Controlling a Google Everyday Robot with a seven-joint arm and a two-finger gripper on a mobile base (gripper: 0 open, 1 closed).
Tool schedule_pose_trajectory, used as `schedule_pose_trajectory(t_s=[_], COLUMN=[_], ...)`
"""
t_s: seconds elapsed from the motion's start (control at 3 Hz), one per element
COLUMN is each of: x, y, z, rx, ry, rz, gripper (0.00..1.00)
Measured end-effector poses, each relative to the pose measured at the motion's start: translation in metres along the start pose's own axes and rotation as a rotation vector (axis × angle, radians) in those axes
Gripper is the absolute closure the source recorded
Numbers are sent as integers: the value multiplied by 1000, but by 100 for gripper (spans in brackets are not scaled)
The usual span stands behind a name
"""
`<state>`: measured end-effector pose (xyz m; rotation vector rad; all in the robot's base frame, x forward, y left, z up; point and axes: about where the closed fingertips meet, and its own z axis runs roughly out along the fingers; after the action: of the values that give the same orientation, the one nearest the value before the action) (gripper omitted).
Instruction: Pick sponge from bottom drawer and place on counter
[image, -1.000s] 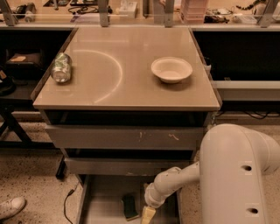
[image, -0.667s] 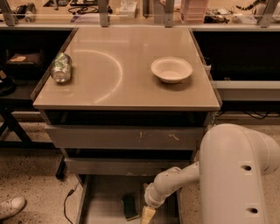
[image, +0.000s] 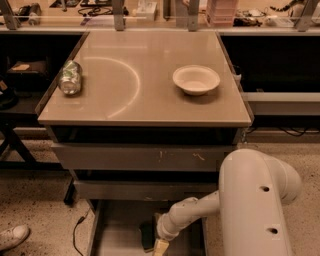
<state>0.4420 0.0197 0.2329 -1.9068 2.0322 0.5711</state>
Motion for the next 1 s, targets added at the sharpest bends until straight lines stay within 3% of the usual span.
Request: schedule_pose_trajectory(t_s=[0.33,1.0], x=[-15,-3], y=[-5,-13], z=[21,44], rx=[-4,8], ry=[-30,-47], rz=[-40,-57], gripper=[0,0])
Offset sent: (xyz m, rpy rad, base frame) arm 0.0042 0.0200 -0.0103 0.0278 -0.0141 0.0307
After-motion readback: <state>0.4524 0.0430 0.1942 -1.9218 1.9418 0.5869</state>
